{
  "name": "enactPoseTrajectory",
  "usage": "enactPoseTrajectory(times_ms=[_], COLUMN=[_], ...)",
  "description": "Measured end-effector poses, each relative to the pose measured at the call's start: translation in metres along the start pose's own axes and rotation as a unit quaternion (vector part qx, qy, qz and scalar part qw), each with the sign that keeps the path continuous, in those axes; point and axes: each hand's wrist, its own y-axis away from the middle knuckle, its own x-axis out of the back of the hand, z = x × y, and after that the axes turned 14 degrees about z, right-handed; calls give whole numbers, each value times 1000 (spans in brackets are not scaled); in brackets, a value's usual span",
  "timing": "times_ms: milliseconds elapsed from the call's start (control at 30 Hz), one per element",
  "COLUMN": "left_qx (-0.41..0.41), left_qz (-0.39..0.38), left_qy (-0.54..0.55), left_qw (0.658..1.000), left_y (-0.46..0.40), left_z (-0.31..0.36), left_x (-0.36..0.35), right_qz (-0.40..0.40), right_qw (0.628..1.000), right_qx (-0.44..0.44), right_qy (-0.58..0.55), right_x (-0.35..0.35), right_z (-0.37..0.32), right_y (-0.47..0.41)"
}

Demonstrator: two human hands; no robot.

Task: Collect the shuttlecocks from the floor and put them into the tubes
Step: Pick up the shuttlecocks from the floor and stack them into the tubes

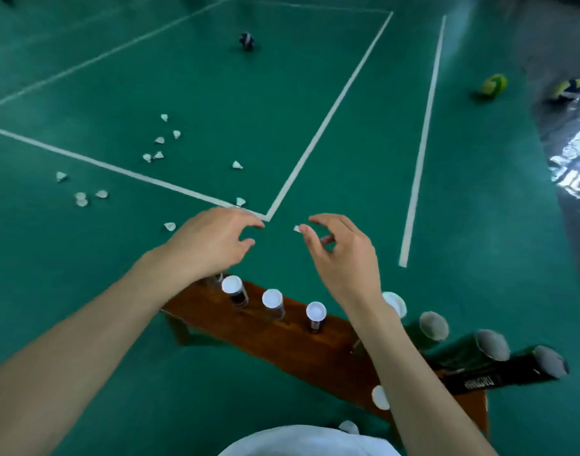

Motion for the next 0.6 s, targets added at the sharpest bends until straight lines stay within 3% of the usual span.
enactPoseTrajectory(times_ms=[133,267,433,600], left_qx=[122,261,459,624], left_qz=[54,114,158,175], left_qy=[-26,-77,-101,-98], left_qw=[991,955,868,755], left_y=[108,227,390,544], left_z=[-126,-215,-278,-295], left_x=[56,92,133,150], right_qz=[-78,-200,-366,-506], right_qw=[989,947,856,741], right_qx=[41,67,152,196], right_qy=[-121,-243,-332,-395], right_x=[-103,-193,-271,-314], right_z=[-107,-218,-355,-451], right_y=[37,102,215,325])
